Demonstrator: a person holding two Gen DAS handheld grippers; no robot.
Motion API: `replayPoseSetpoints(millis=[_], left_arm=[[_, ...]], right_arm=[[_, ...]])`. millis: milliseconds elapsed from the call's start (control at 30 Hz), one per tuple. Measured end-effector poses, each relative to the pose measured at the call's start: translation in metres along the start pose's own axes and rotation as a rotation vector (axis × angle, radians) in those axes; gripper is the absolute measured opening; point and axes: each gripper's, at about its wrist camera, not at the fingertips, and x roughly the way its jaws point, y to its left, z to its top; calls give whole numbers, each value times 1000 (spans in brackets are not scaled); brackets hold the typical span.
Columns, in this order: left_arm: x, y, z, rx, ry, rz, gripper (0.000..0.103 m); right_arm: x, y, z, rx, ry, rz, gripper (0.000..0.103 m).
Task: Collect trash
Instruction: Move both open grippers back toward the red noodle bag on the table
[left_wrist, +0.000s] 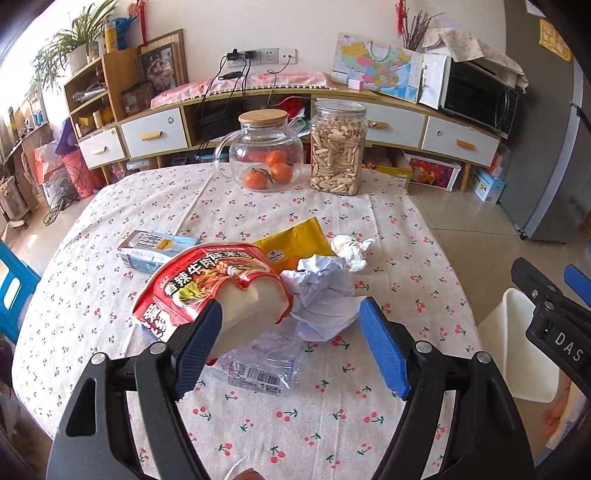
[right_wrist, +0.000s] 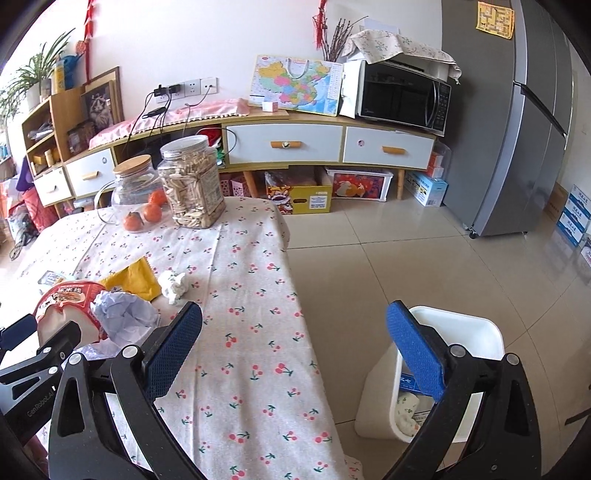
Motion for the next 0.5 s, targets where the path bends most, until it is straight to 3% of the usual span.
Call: replayPoseSetpoints(millis=[233, 300, 500], left_arm=[[14, 35, 1, -12, 62, 38, 77], [22, 39, 1, 19, 96, 44, 87], [44, 43, 6, 165, 168, 38, 92]], right_arm=[[5, 29, 2, -19, 10, 49, 96], [7, 35, 2, -19, 12, 60, 96], [12, 44, 5, -13, 28, 90, 96]])
